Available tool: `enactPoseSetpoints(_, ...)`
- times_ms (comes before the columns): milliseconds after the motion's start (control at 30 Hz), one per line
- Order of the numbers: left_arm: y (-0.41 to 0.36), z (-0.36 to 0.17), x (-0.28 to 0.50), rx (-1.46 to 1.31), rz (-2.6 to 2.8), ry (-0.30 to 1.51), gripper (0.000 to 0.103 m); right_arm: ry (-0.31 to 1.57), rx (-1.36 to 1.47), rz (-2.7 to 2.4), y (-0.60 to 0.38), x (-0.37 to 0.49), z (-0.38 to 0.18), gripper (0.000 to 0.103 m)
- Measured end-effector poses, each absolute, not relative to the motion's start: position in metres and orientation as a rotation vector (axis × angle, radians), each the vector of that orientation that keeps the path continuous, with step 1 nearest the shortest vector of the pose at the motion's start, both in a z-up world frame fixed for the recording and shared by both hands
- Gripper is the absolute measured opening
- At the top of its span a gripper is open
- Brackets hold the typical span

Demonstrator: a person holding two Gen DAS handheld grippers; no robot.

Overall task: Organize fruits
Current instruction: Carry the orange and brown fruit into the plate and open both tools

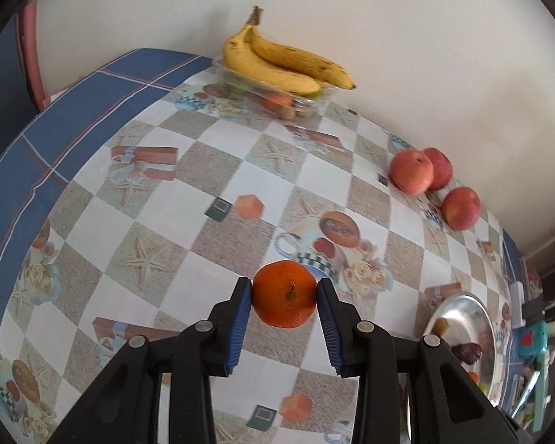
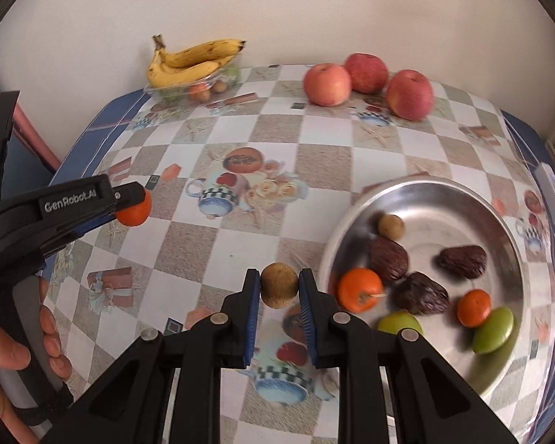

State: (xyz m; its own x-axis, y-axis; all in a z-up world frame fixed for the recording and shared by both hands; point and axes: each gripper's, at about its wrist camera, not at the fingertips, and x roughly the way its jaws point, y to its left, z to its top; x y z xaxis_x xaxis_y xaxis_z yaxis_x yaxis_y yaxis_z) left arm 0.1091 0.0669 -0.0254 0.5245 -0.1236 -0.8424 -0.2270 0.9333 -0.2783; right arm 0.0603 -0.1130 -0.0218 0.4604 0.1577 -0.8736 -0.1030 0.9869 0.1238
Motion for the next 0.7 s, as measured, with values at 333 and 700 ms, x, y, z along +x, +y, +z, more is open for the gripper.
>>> enactPoseSetpoints(333,0.008,-0.024,0.101,-0.289,-0.067,1.071,0.039,1.067,0.113,0.016,-0.176,0.053,-0.019,0.022)
enactPoseSetpoints(700,-0.054,-0.034,0.094,-0.309,-0.304,1.163,0.039,1.076,0.265,-0.137,-0.258,0.051,-0.027,0.022)
